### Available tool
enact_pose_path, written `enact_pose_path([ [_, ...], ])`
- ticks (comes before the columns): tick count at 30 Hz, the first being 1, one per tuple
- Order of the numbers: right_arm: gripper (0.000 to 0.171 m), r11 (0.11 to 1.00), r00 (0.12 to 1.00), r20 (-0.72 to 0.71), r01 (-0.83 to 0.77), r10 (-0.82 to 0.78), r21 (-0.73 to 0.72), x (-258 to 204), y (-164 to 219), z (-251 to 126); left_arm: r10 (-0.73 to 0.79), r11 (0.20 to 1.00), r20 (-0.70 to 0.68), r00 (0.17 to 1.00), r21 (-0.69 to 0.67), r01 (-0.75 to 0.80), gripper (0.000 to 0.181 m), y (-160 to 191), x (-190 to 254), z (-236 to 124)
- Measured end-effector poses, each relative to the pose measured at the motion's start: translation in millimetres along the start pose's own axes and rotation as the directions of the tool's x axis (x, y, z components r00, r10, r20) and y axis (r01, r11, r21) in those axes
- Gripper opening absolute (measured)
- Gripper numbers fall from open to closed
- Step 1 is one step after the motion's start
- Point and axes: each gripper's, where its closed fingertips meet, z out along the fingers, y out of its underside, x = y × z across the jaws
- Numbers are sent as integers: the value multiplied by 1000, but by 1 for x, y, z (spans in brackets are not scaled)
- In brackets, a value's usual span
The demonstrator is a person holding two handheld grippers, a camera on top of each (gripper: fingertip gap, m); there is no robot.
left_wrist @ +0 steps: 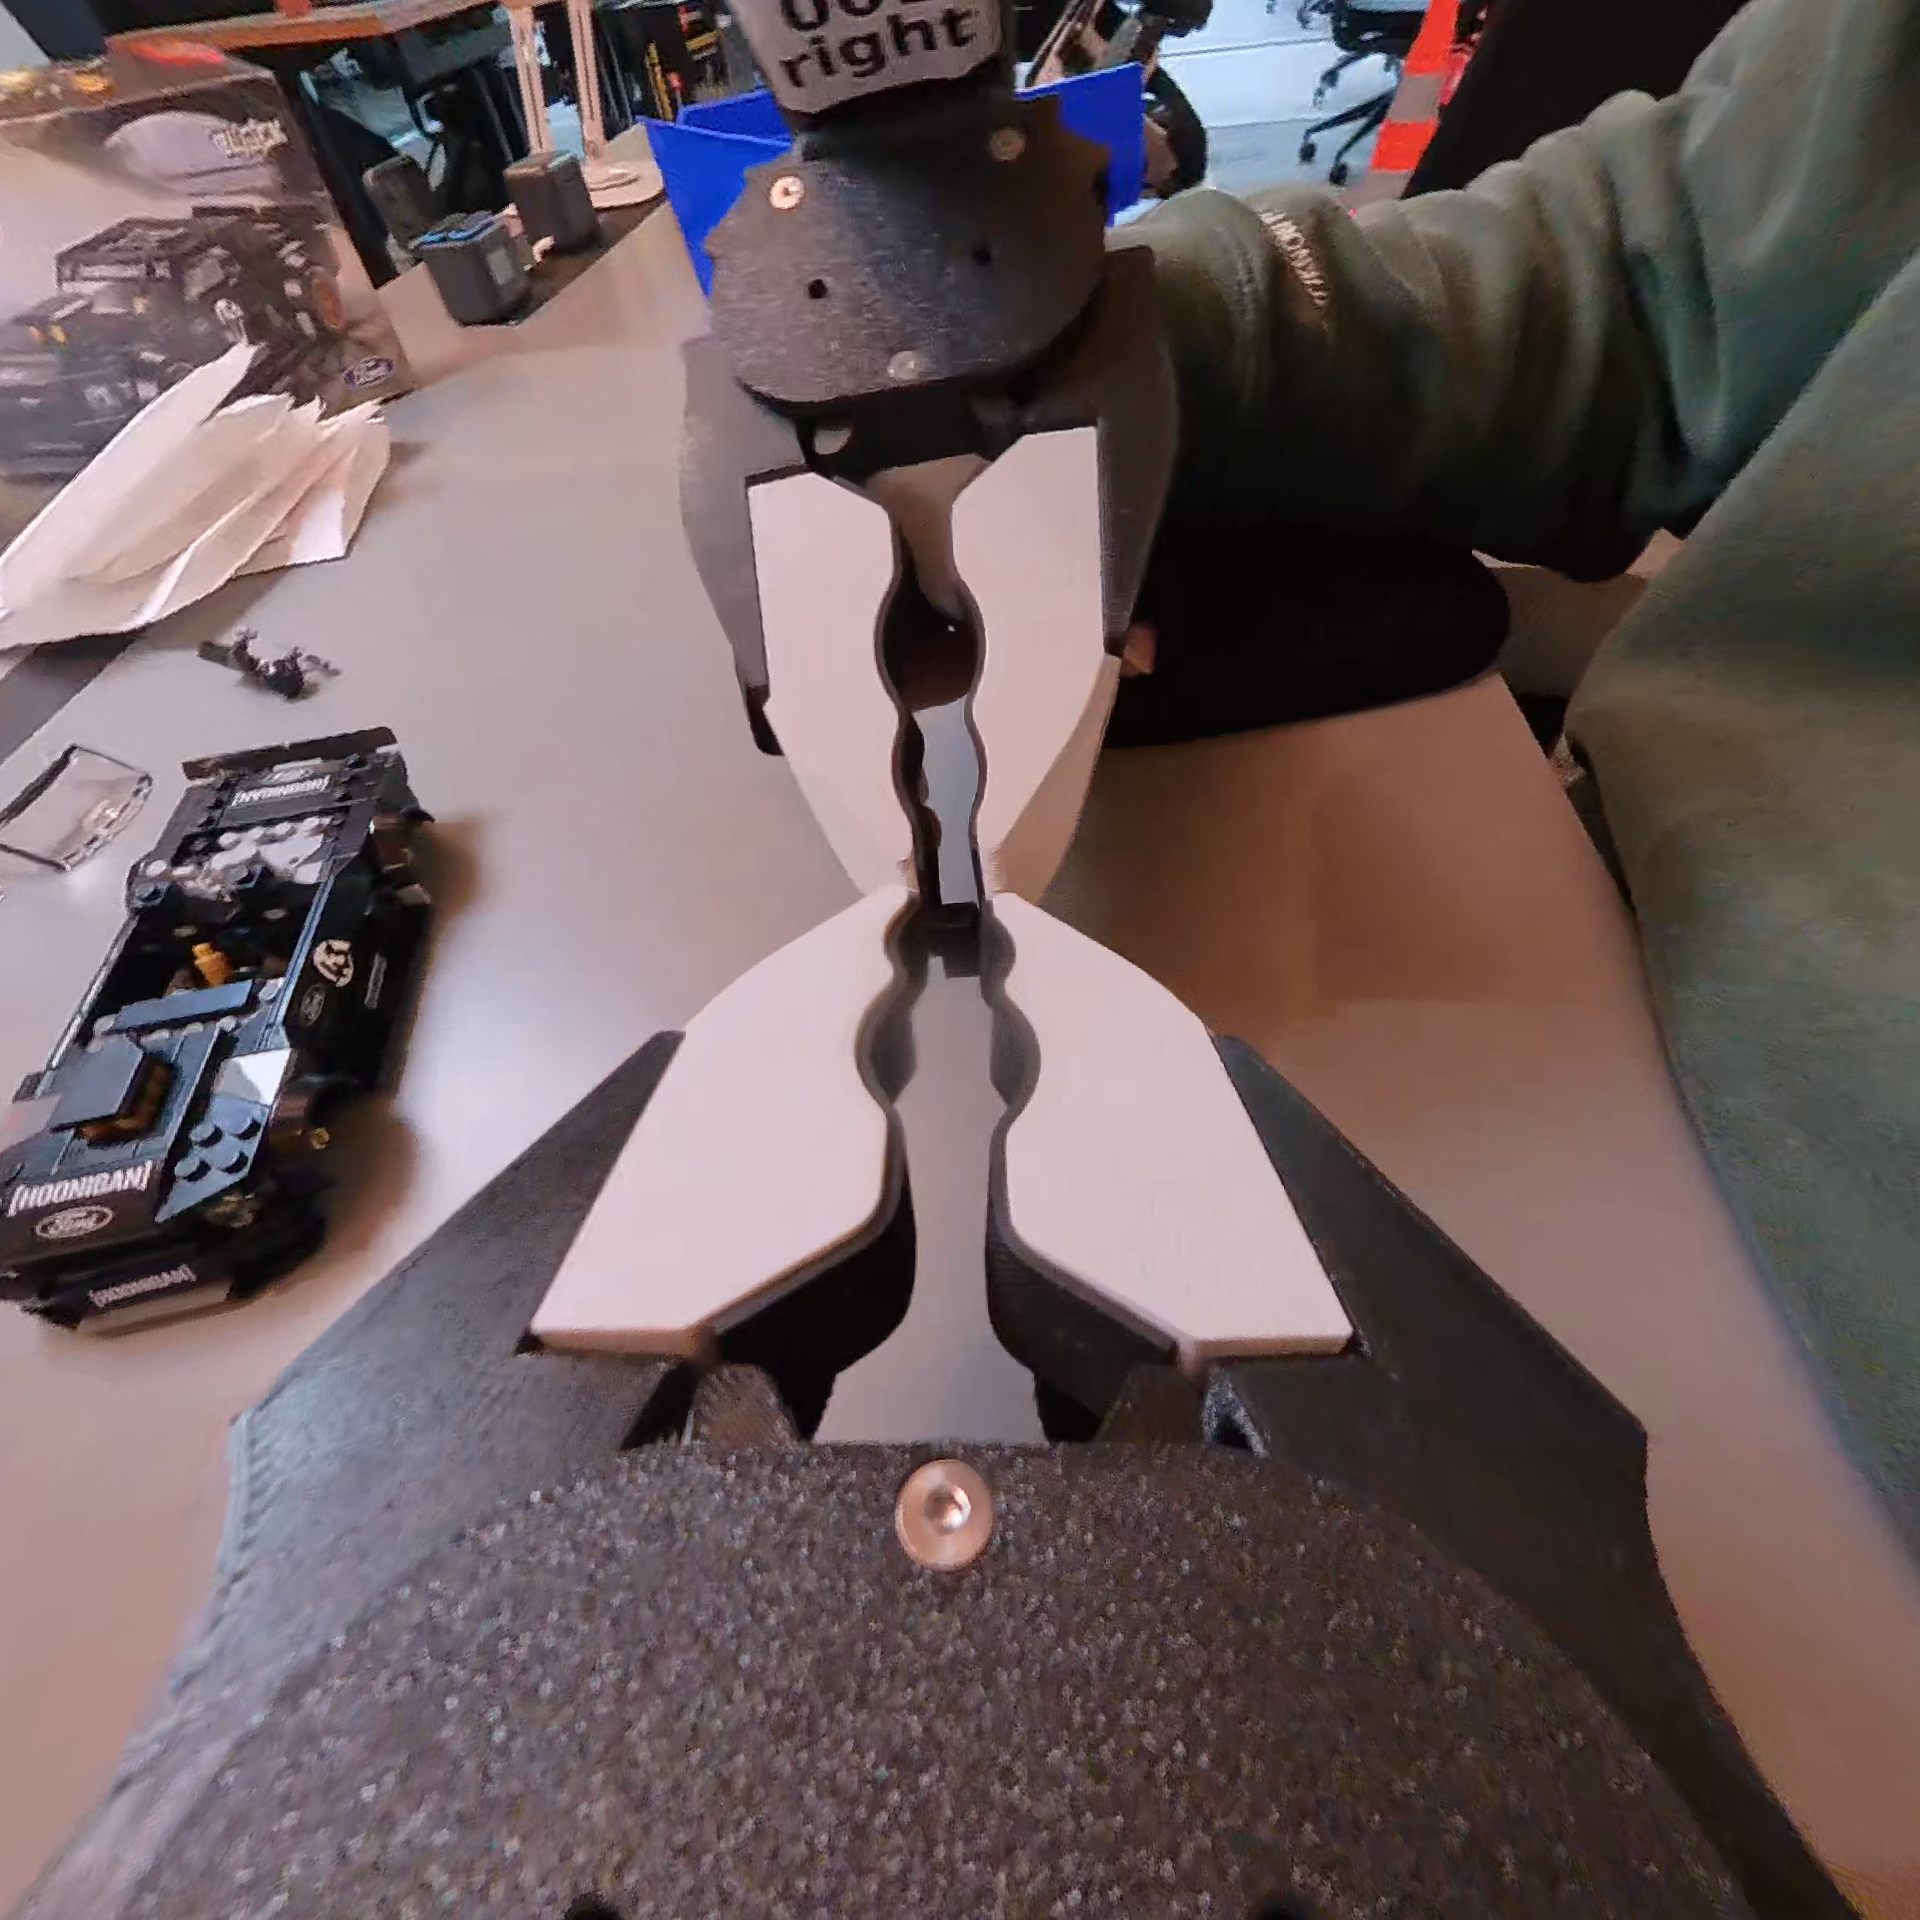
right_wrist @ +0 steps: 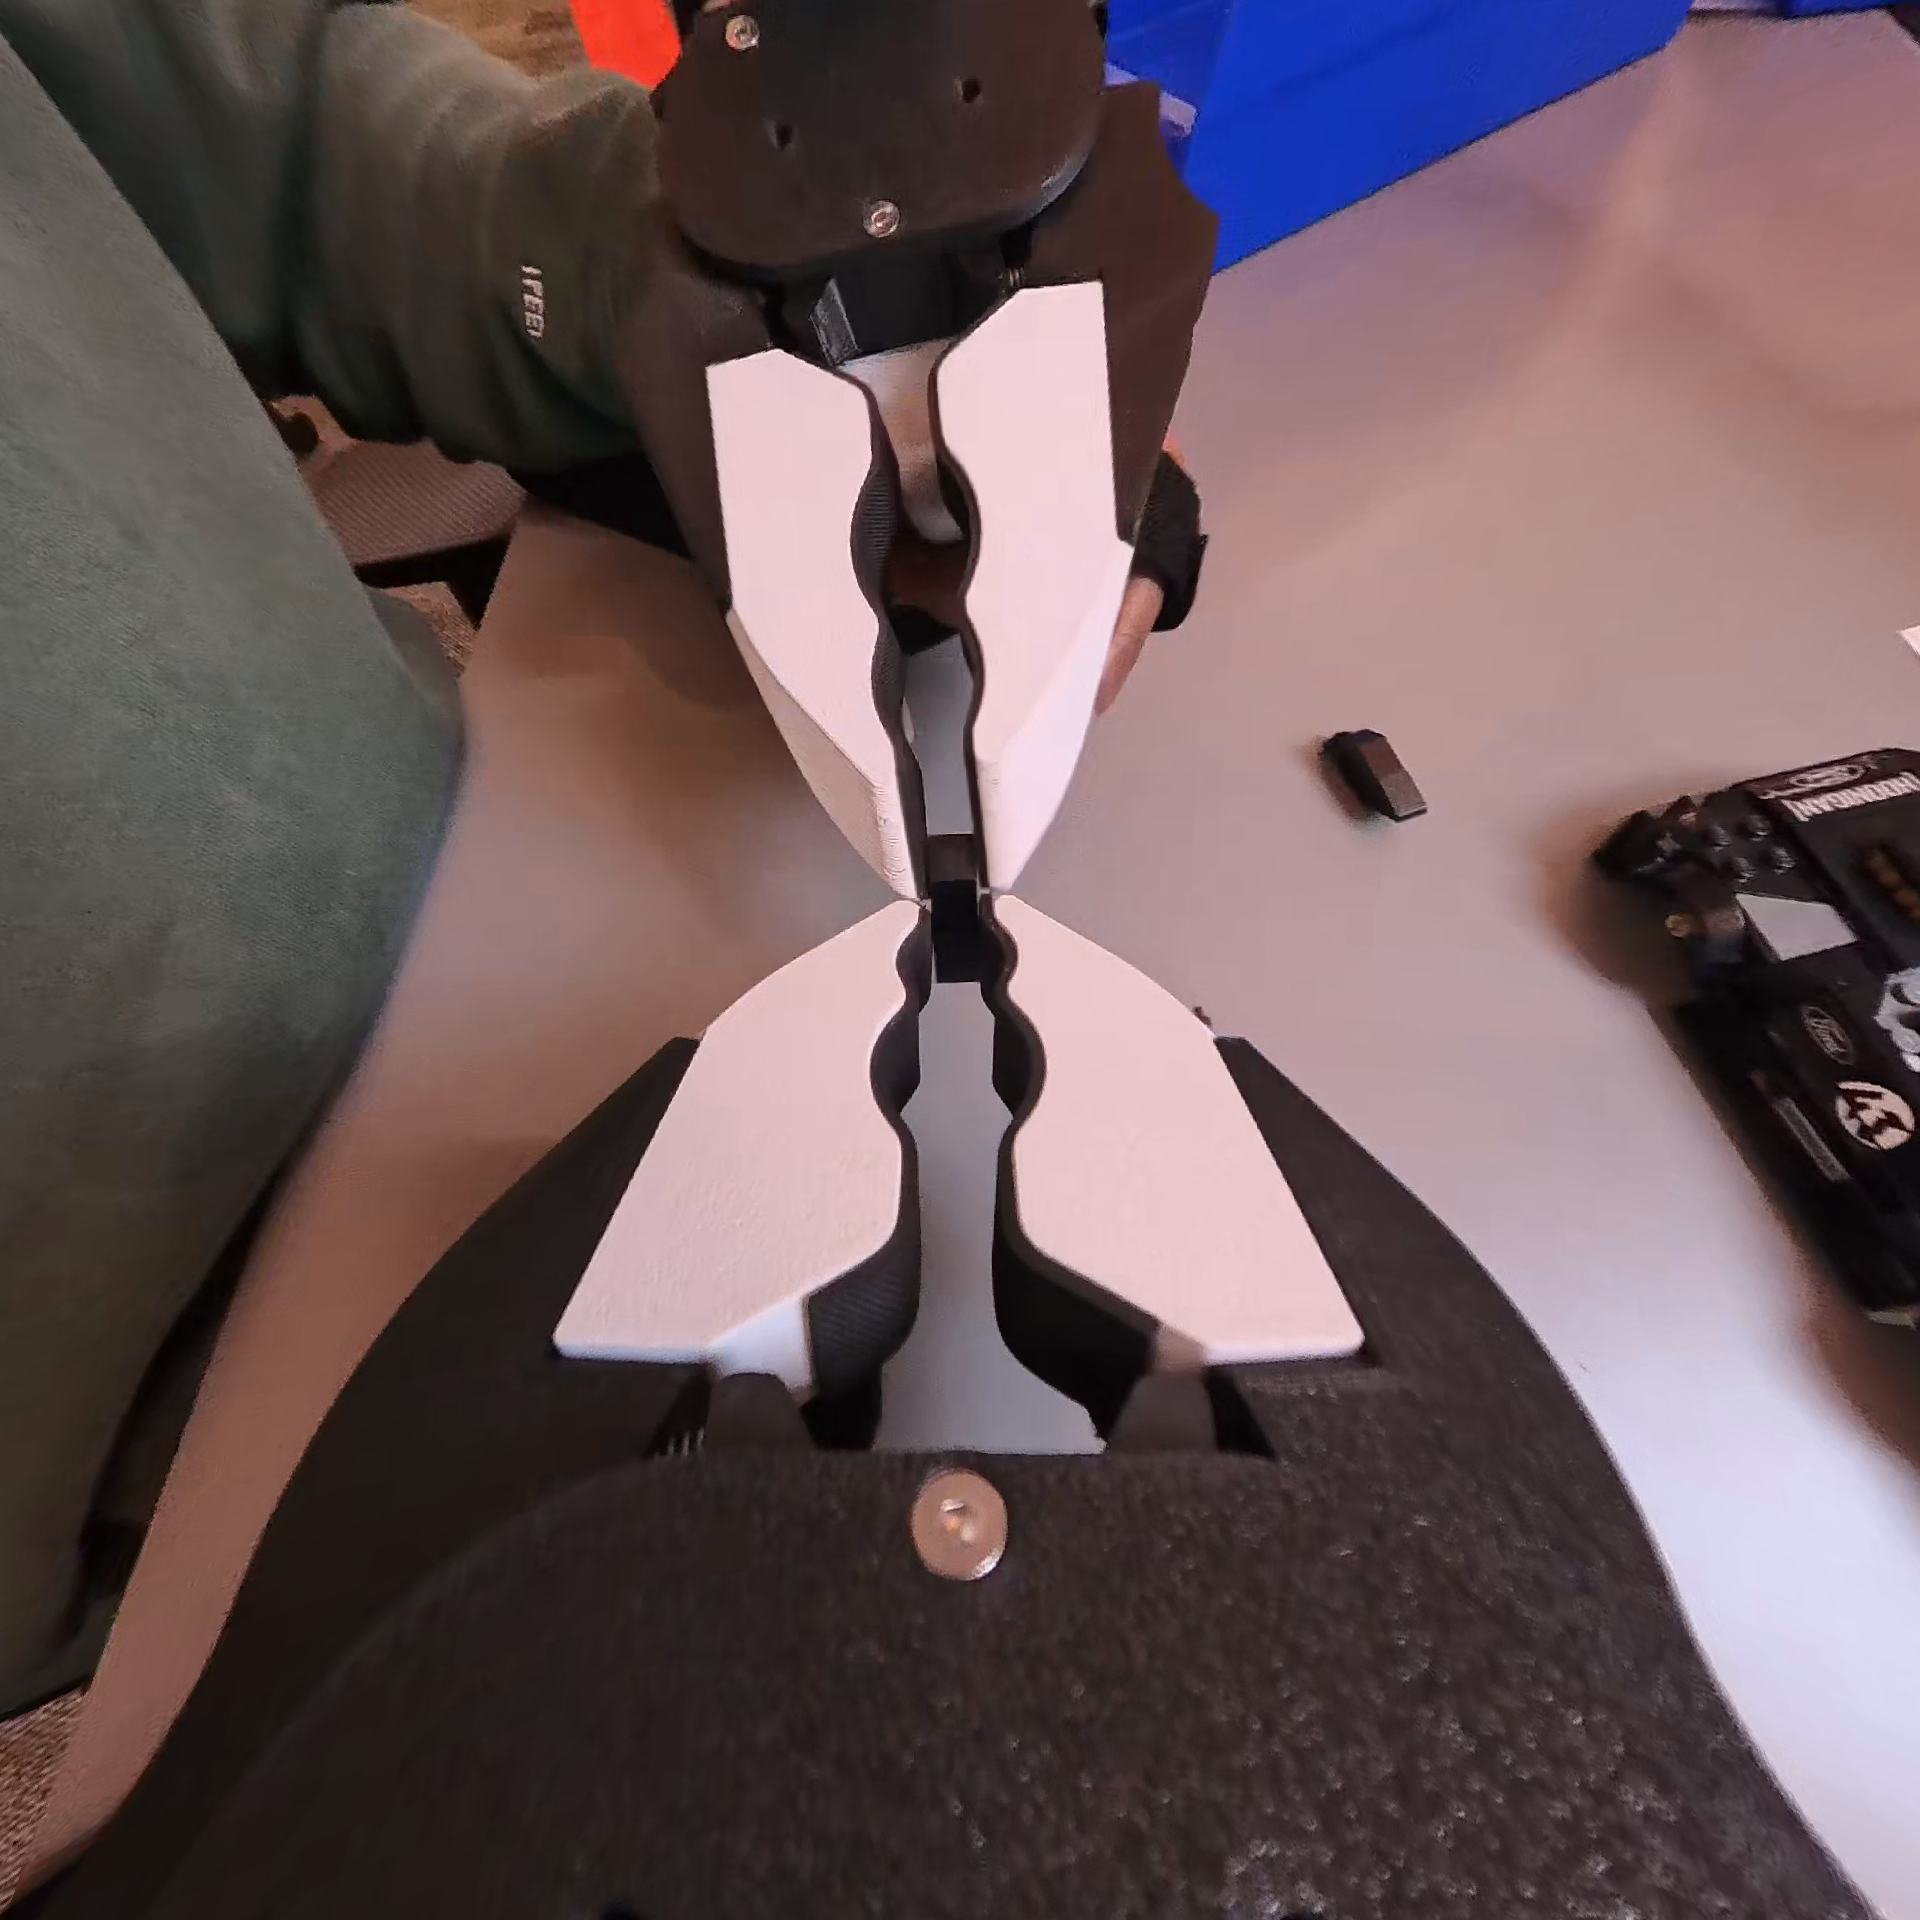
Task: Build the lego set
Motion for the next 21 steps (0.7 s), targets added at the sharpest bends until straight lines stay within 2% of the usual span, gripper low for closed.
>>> enact_pose_path([
  [6, 9, 999, 1000, 14, -18, 17, 41, -2, -6, -2, -1, 1000, -9, 1000, 11, 1, 9, -5, 1, -3],
  [8, 13, 997, 999, 2, -34, 34, 76, 2, -10, -5, -31, 999, 10, 999, 38, 30, 8, -8, -5, -7],
  [10, 24, 991, 999, -33, -38, 42, 126, 8, -16, -10, -93, 992, 25, 995, 85, 91, 8, -12, -14, -12],
  [12, 27, 981, 993, -110, -7, 30, 196, 18, -25, -18, -217, 964, 19, 976, 165, 211, 8, -19, -26, -20],
  [14, 27, 968, 976, -216, 74, -21, 240, 25, -35, -27, -364, 902, -39, 931, 234, 362, 9, -25, -36, -28],
  [17, 25, 945, 917, -377, 233, -133, 231, 29, -48, -30, -561, 751, -183, 807, 299, 589, 9, -31, -45, -35],
  [19, 23, 929, 874, -444, 312, -199, 197, 30, -53, -28, -642, 642, -272, 717, 319, 697, 9, -35, -50, -39],
  [21, 22, 916, 837, -489, 365, -245, 166, 31, -56, -26, -686, 573, -331, 648, 302, 761, 8, -35, -50, -38],
])
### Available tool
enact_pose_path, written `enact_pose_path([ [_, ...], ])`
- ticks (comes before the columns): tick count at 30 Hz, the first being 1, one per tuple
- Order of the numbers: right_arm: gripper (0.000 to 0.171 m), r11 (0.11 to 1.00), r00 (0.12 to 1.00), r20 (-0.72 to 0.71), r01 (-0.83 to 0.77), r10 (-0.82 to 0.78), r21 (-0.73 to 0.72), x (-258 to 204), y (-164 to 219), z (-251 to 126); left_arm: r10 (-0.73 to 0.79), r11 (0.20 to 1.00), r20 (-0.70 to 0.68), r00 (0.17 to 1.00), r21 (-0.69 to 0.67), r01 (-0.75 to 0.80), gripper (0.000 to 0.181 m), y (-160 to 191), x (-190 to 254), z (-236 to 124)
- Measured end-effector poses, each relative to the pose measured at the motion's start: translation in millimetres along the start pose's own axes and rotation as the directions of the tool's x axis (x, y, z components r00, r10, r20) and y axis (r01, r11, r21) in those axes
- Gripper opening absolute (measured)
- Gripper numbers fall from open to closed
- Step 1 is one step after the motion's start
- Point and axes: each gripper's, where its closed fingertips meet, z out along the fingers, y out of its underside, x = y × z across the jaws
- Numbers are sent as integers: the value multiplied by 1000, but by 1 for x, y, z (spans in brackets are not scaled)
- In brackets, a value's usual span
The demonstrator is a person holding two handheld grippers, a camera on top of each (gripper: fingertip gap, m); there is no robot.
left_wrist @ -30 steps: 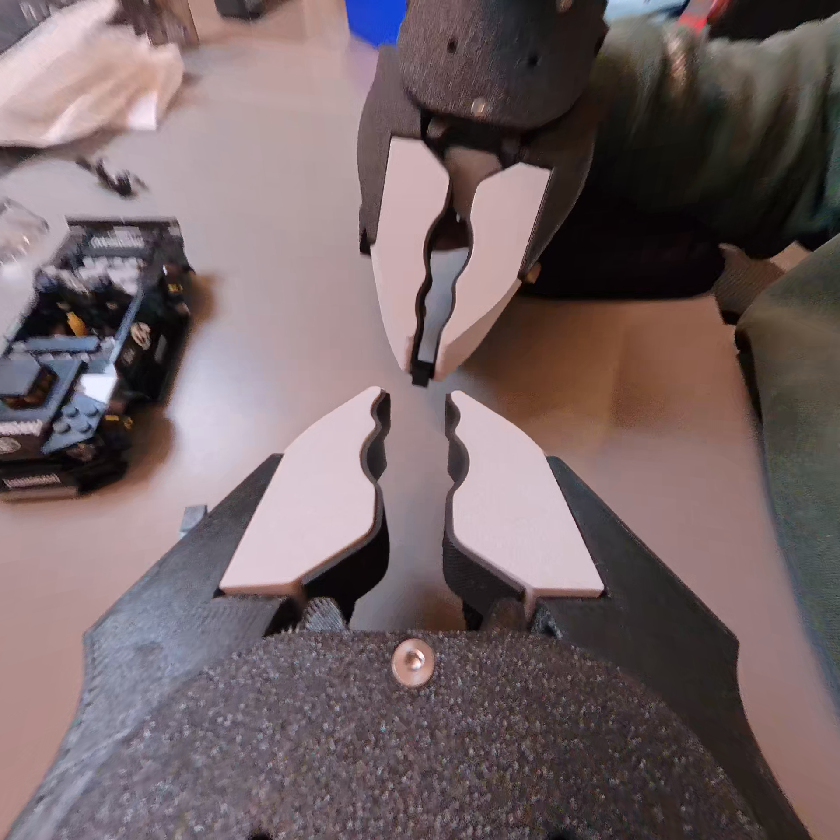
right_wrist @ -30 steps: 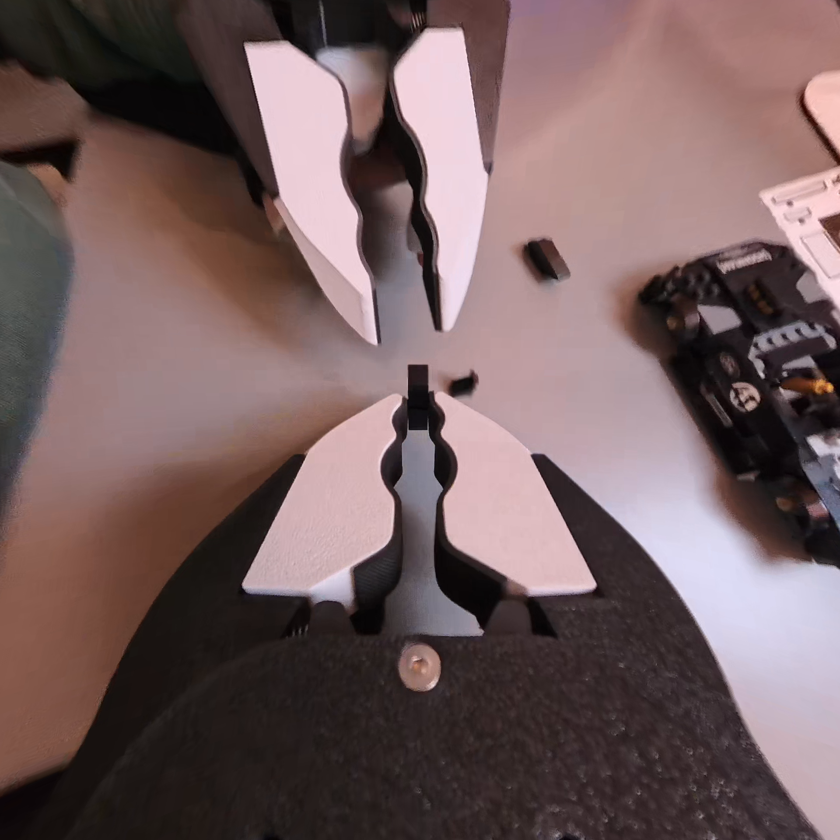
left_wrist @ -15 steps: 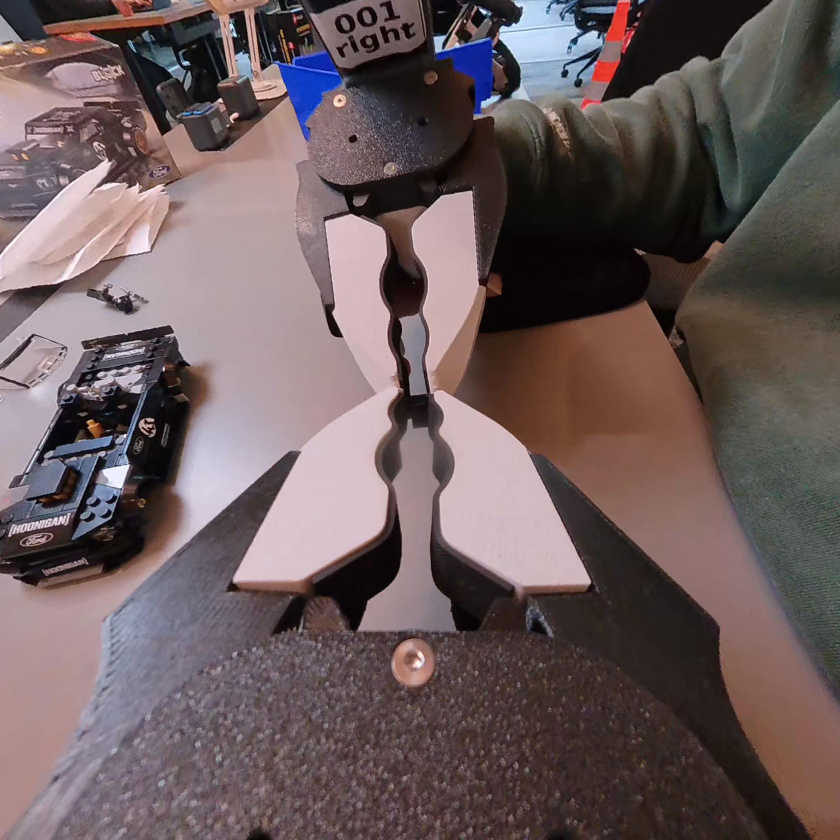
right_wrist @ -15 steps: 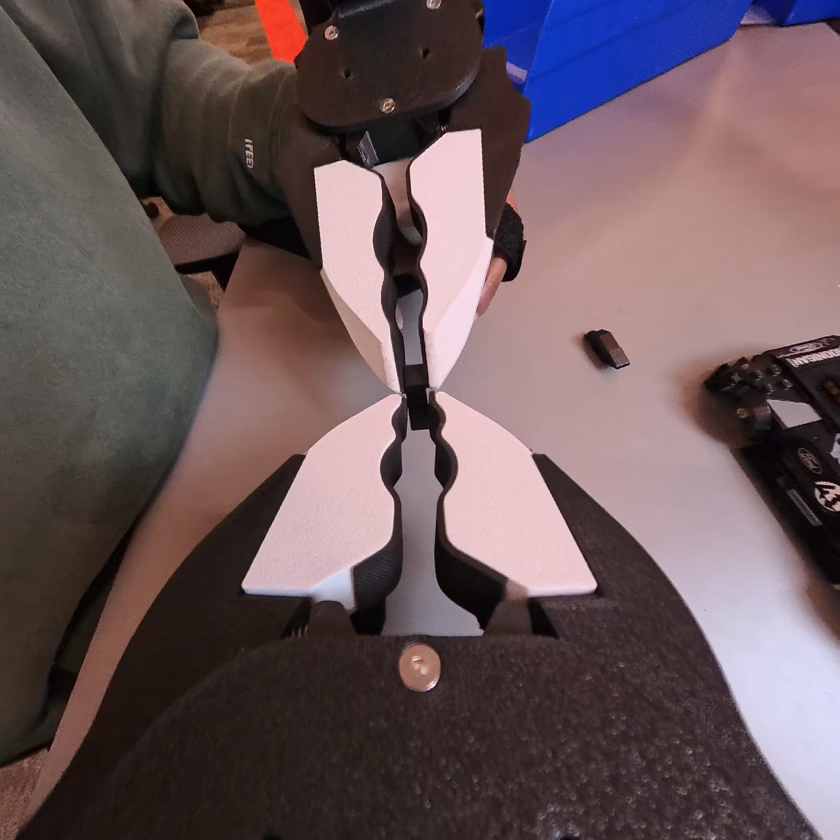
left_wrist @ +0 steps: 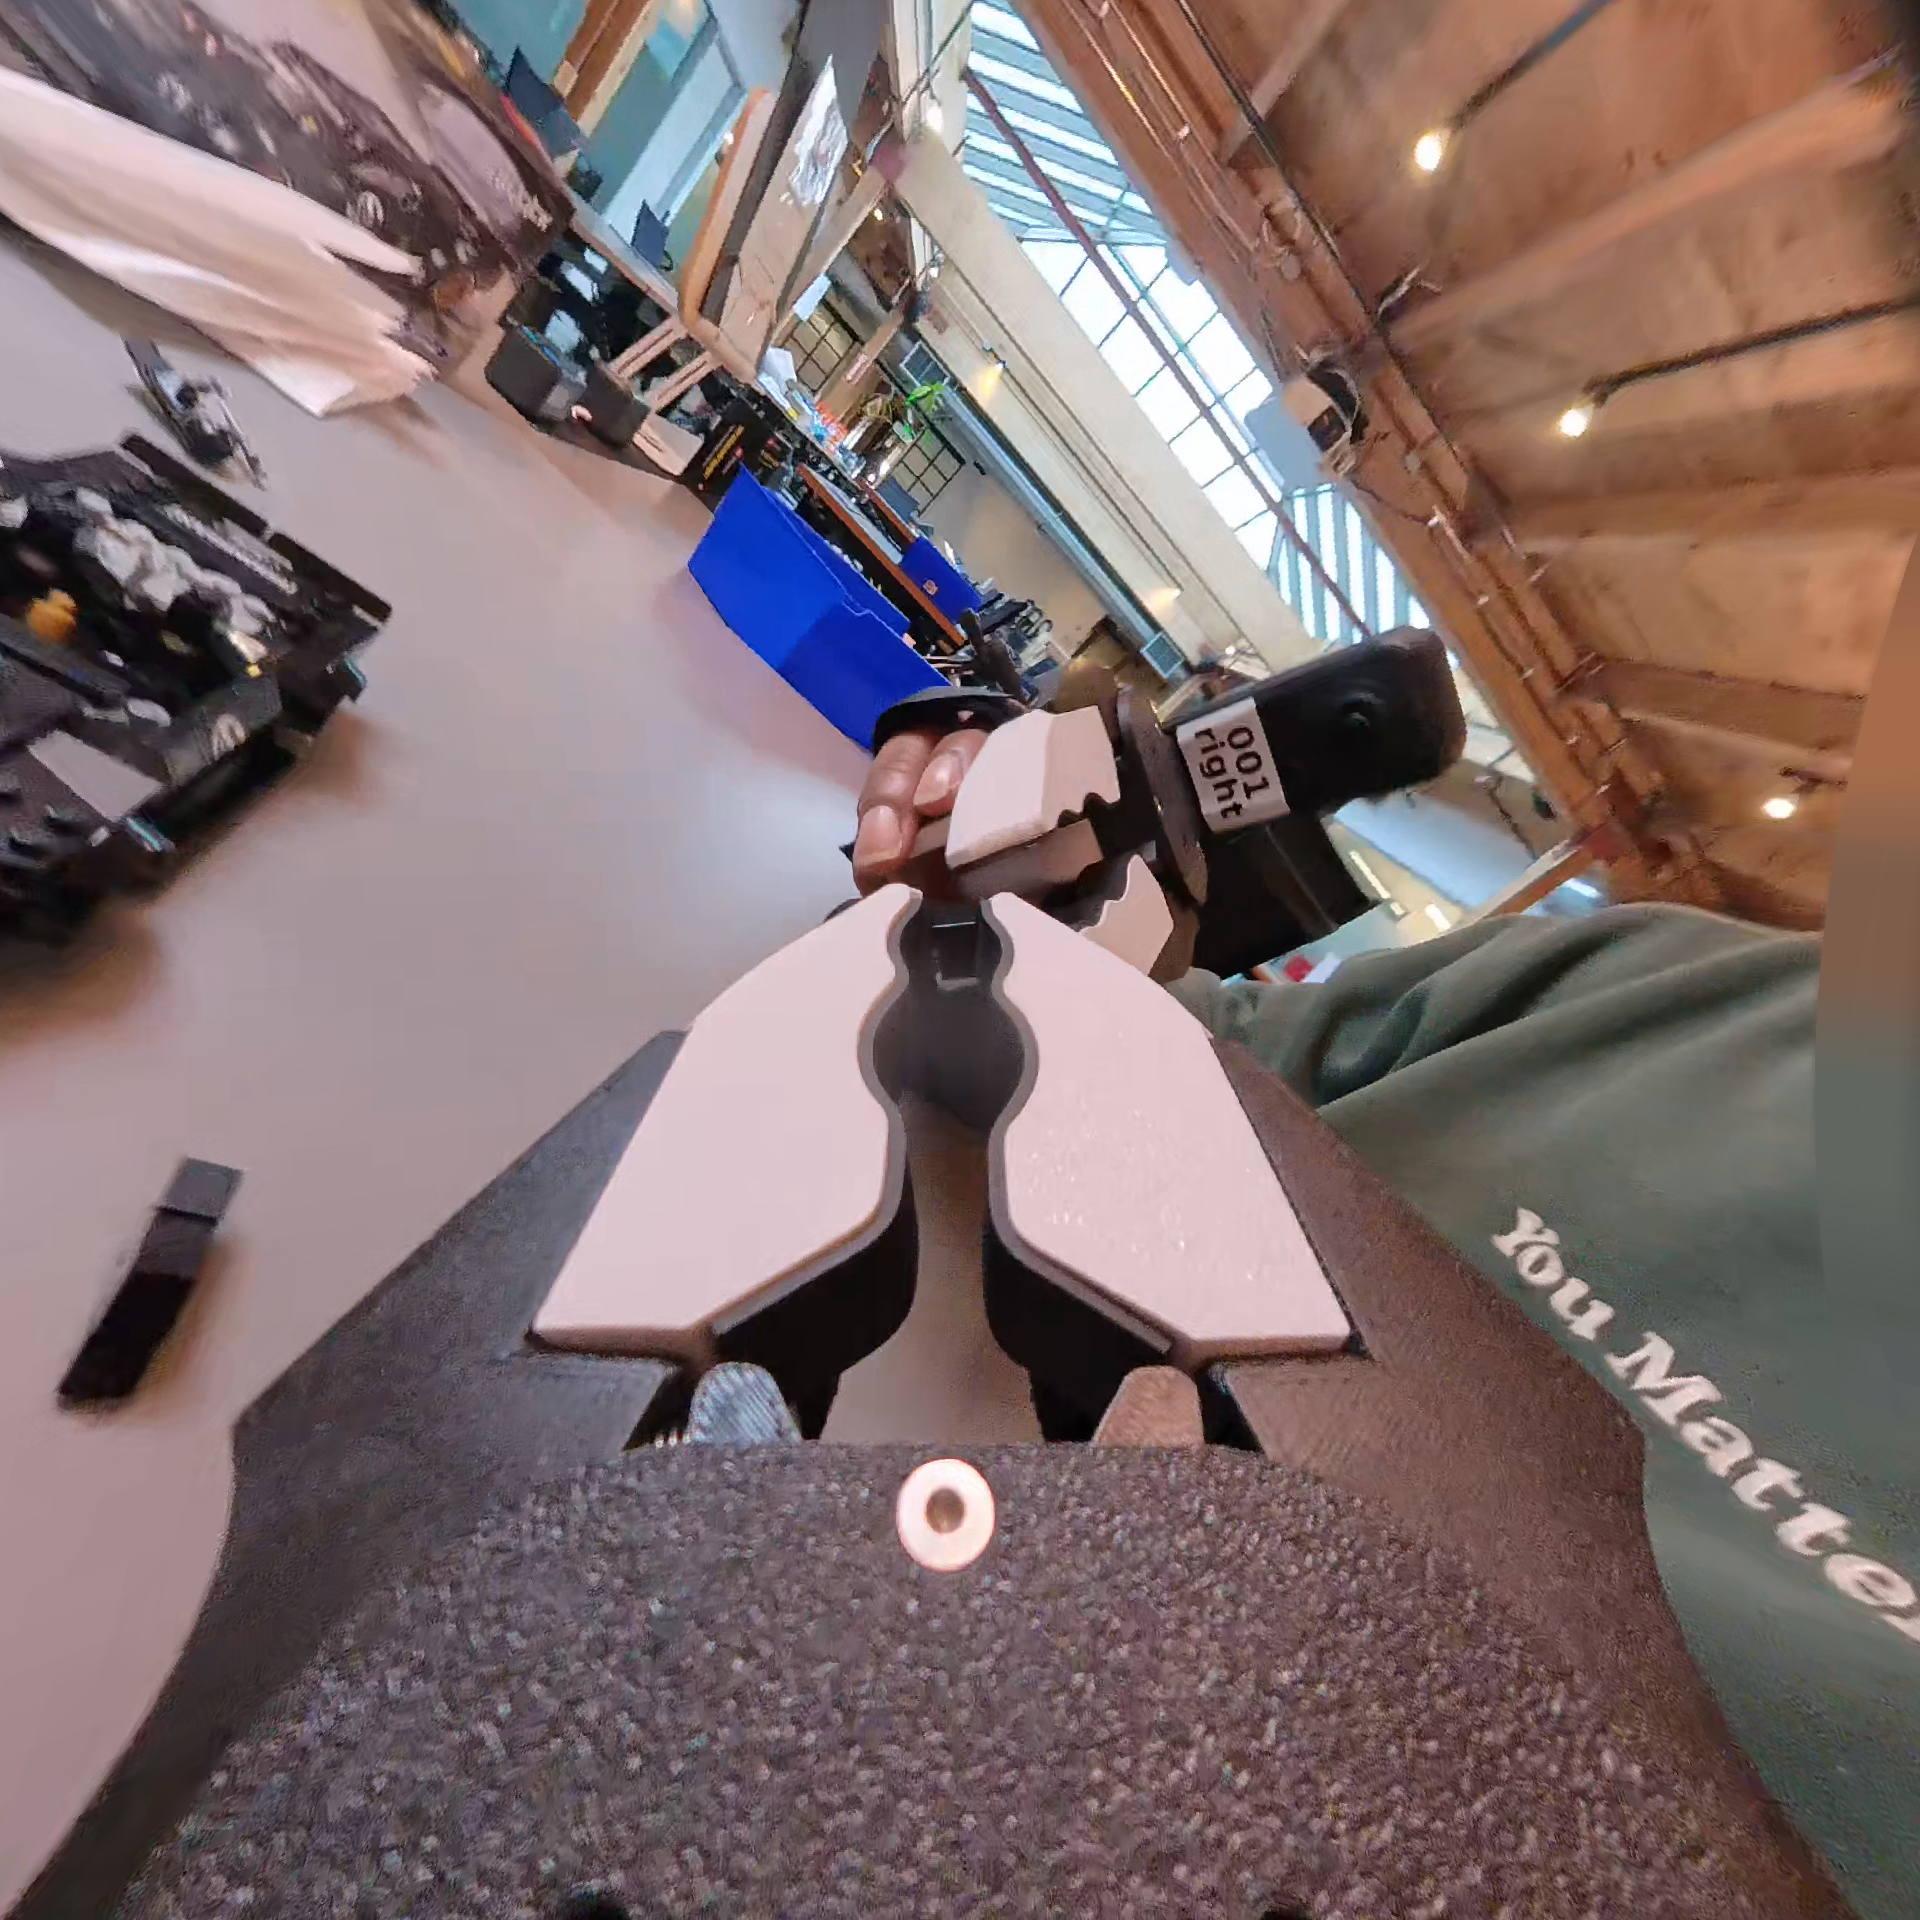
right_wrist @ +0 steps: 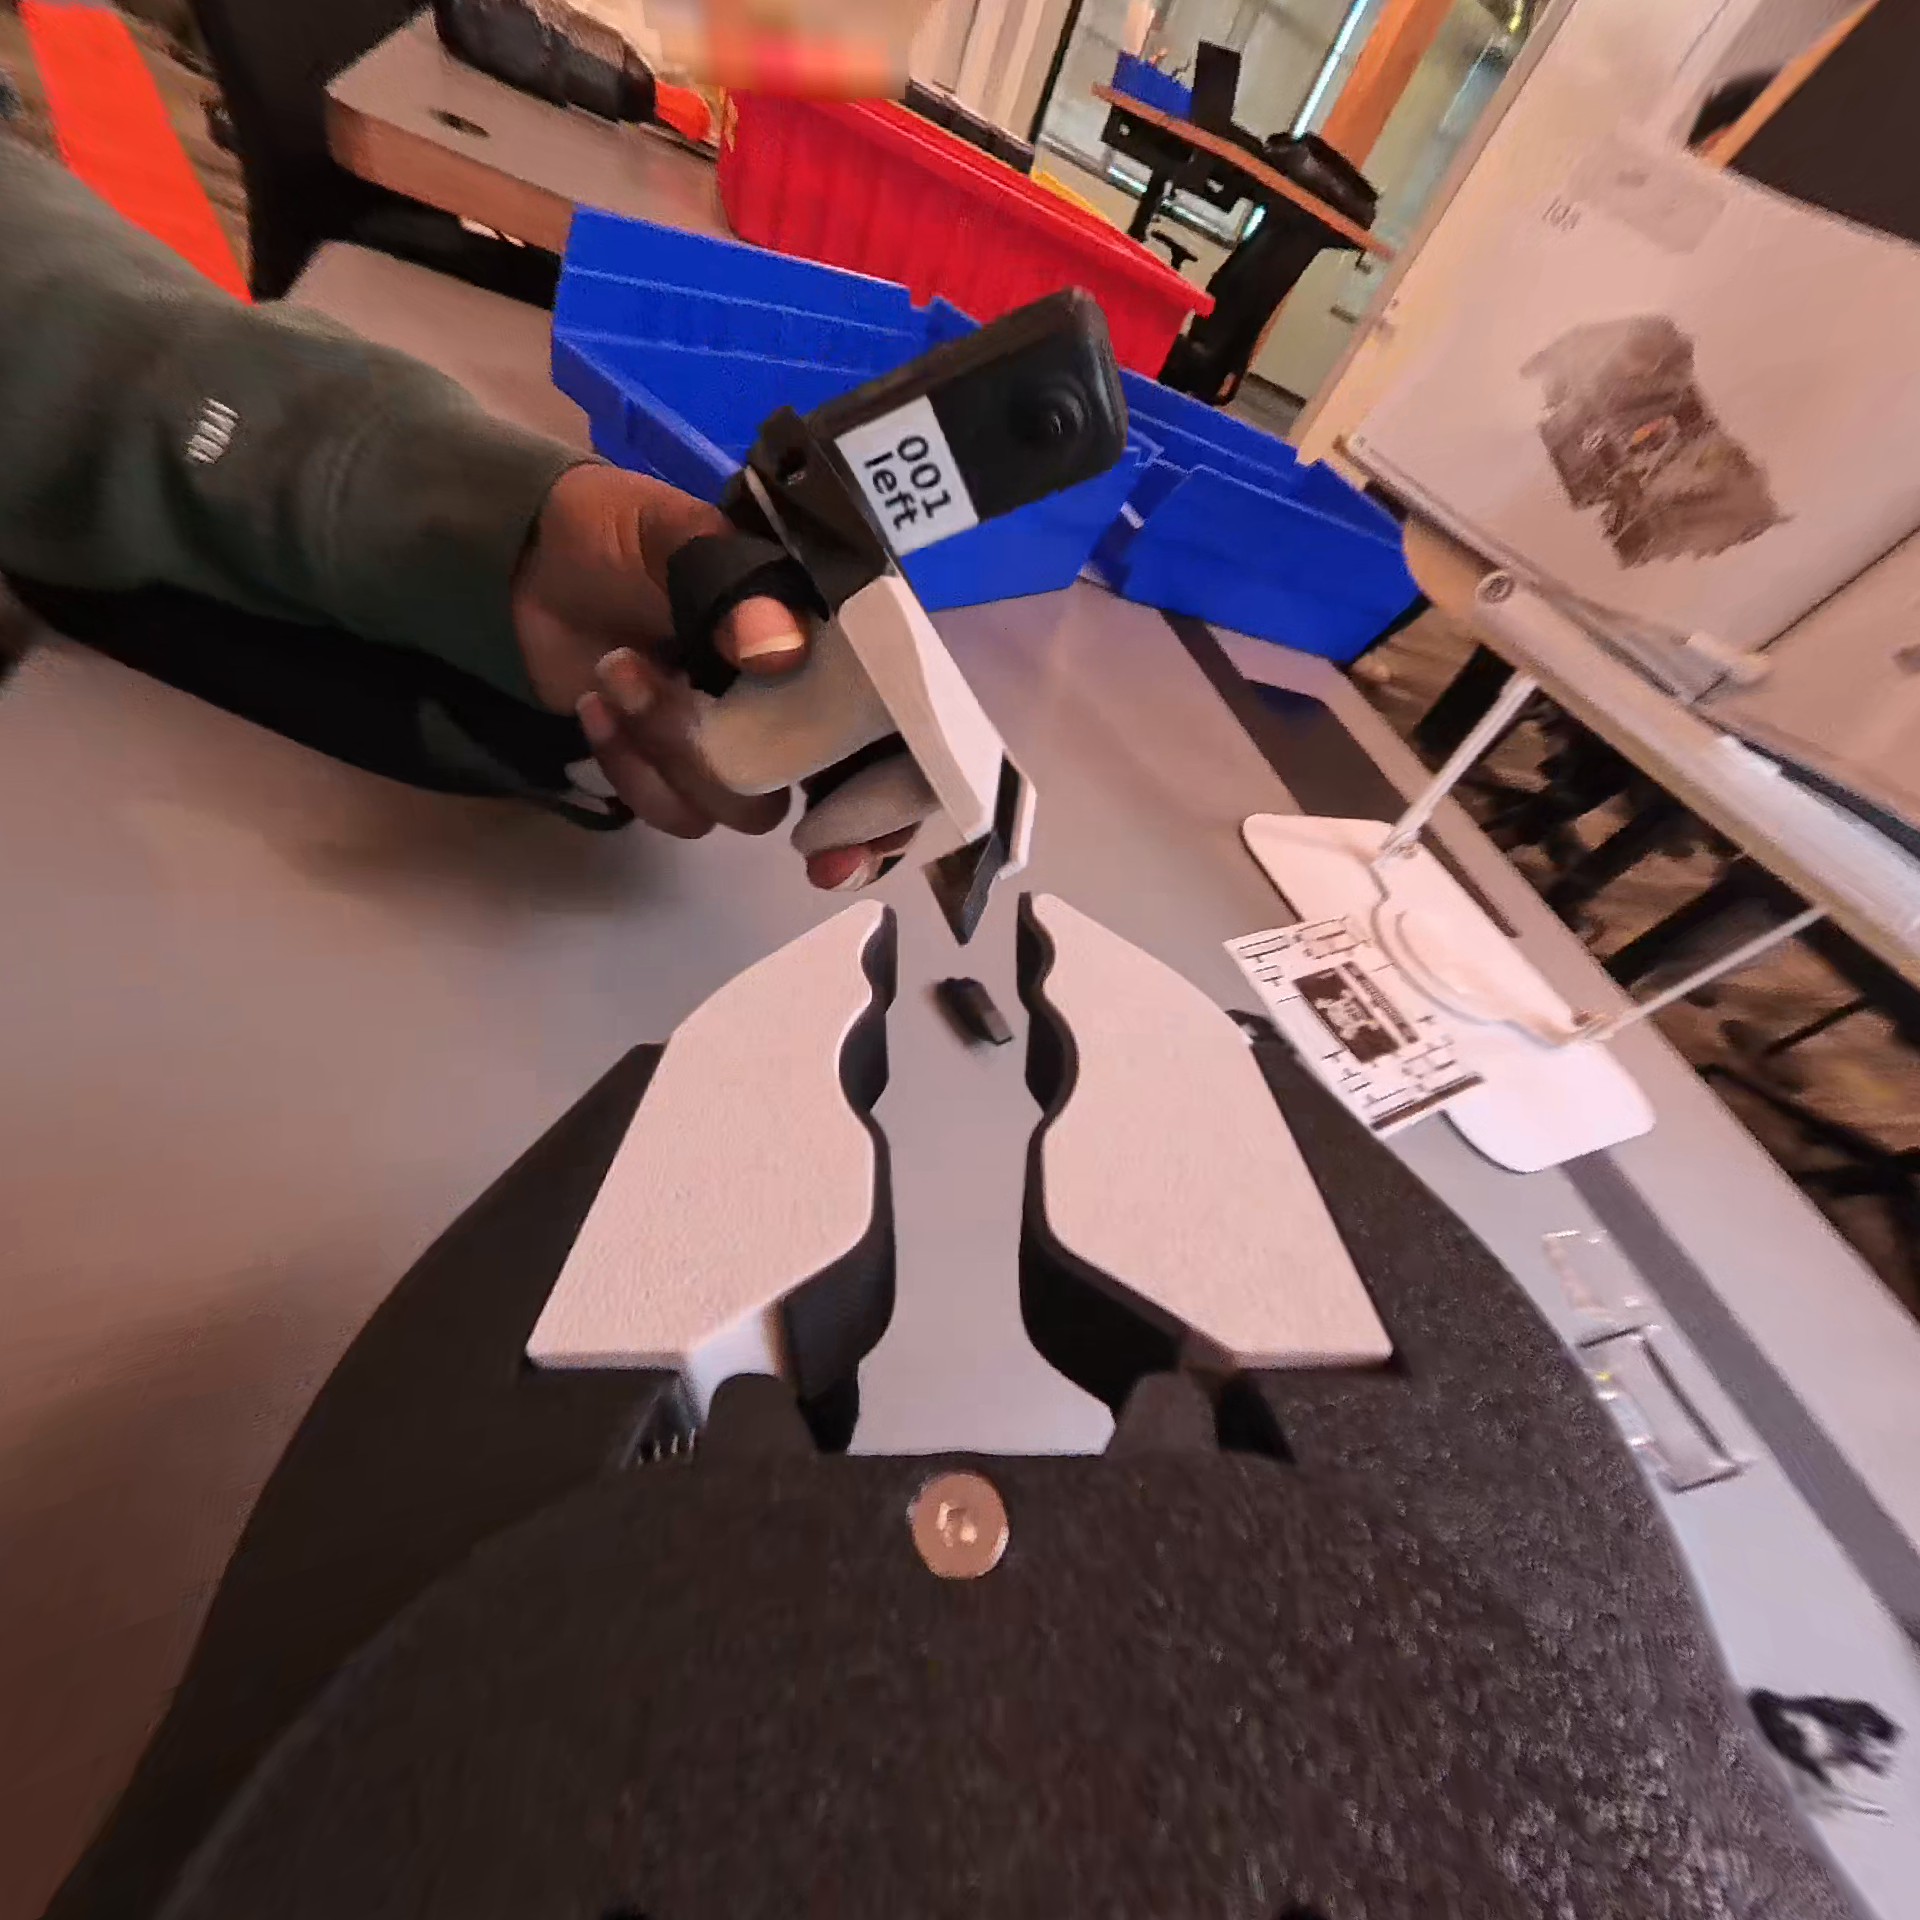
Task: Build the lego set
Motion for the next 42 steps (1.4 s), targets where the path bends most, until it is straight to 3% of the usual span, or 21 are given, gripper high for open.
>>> enact_pose_path([
  [7, 13, 999, 999, -10, 50, -50, -17, -3, 4, 8, -125, 992, -37, 991, -9, 125, 8, 5, 1, 5],
  [19, 12, 988, 990, 36, -137, 135, 70, 0, -1, 8, -212, 977, -79, 974, 24, 214, 12, 0, 2, 3],
  [26, 11, 995, 997, 31, -78, 76, 55, -3, 3, 9, -152, 988, -56, 987, -28, 151, 9, 8, 3, 7],
  [29, 11, 999, 999, 27, -39, 39, -1, -2, 11, 7, 46, 996, 12, 999, -77, -45, 9, 11, 1, 6],
  [31, 21, 989, 996, 45, -75, 81, -124, 6, 35, 0, 292, 943, 74, 954, -189, -274, 8, 17, -4, 2],
  [34, 24, 948, 967, 139, -173, 215, -266, 0, 68, -16, 575, 753, 99, 812, -451, -478, 8, 47, -27, -6],
  [39, 30, 910, 955, 177, -157, 240, -384, -11, 94, -17, 674, 560, 24, 738, -668, -490, 9, 94, -52, -2],
  [42, 30, 904, 954, 184, -147, 236, -401, -15, 98, -15, 700, 519, 8, 714, -694, -500, 9, 98, -56, -4],
])
